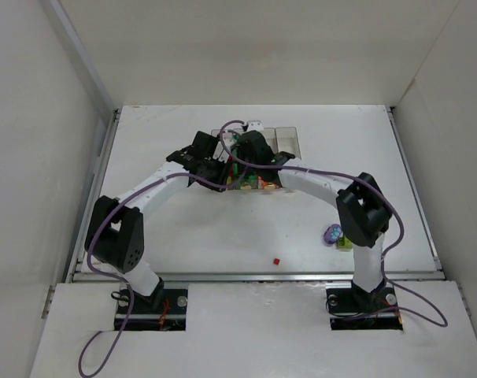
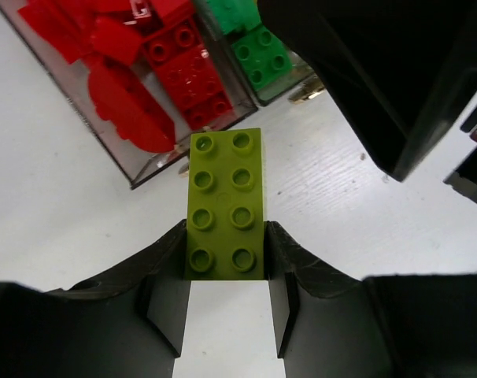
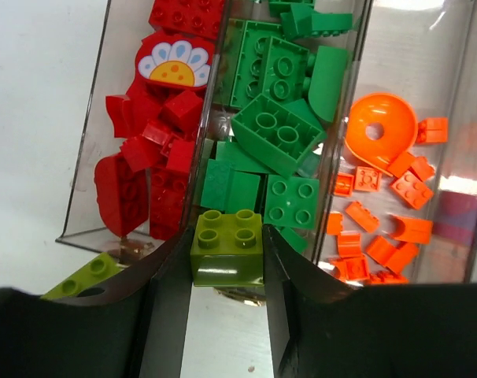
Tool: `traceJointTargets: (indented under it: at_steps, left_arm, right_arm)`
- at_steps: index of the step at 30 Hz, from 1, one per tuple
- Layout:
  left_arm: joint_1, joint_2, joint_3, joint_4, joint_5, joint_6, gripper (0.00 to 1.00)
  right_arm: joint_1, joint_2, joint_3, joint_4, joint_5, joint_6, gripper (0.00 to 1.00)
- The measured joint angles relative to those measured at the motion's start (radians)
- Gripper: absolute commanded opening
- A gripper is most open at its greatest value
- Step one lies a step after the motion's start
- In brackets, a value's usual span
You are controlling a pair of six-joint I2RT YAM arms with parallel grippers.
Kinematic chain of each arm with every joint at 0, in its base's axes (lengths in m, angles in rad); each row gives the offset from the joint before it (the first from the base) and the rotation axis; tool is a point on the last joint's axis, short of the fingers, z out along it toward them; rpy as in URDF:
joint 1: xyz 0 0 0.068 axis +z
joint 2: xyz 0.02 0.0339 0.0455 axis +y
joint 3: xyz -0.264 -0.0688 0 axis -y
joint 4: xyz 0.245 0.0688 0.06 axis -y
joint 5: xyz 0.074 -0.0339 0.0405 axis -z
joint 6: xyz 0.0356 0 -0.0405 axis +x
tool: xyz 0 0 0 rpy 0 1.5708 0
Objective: Sort the legos into containers by color
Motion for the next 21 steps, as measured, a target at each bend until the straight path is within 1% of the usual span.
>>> traceJointTargets:
  at_steps: [3,5,6,7,8,9,11,16,20,21]
  left_arm:
    - [0.000,0.000,0.000,0.000,-0.045,-0.008,0.00]
    - [0.000,0.000,0.000,0.001,-0.067,-0.012,0.00]
    - [0.000,0.000,0.000,0.001,-0.076,-0.012,0.00]
    - [0.000,0.000,0.000,0.001,-0.082,-0.012,0.00]
    - [0.000,0.000,0.000,0.001,-0.085,-0.012,0.00]
    - [-0.001,0.000,0.000,0.001,-0.087,-0.012,0.00]
    - [-0.002,0.000,0.000,0.001,-0.091,-0.012,0.00]
    - [-0.005,0.004,0.020,0.000,-0.083,-0.011,0.00]
    - [-0.009,0.029,0.072,0.006,-0.056,-0.011,0.00]
    - [-0.009,0.037,0.087,0.015,-0.036,-0.010,0.00]
  right_arm:
    - [0.000,0.046,0.056,-0.034,0.005,-0.007,0.00]
    - [-0.001,0.064,0.086,-0.061,0.008,-0.011,0.18]
    - [-0.001,0.068,0.092,-0.067,0.007,-0.012,0.29]
    - [-0.001,0.068,0.093,-0.072,0.007,-0.013,0.42]
    - [0.000,0.068,0.093,-0.080,0.006,-0.016,0.62]
    - [-0.001,0.068,0.093,-0.085,0.001,-0.016,0.66]
    - [0.000,0.068,0.088,-0.090,-0.006,-0.023,0.71]
    - [-0.001,0.059,0.081,-0.101,-0.011,-0.028,0.71]
    - [-0.001,-0.006,0.045,-0.108,-0.003,-0.031,0.71]
    - [-0.001,-0.029,0.034,-0.108,0.013,-0.031,0.73]
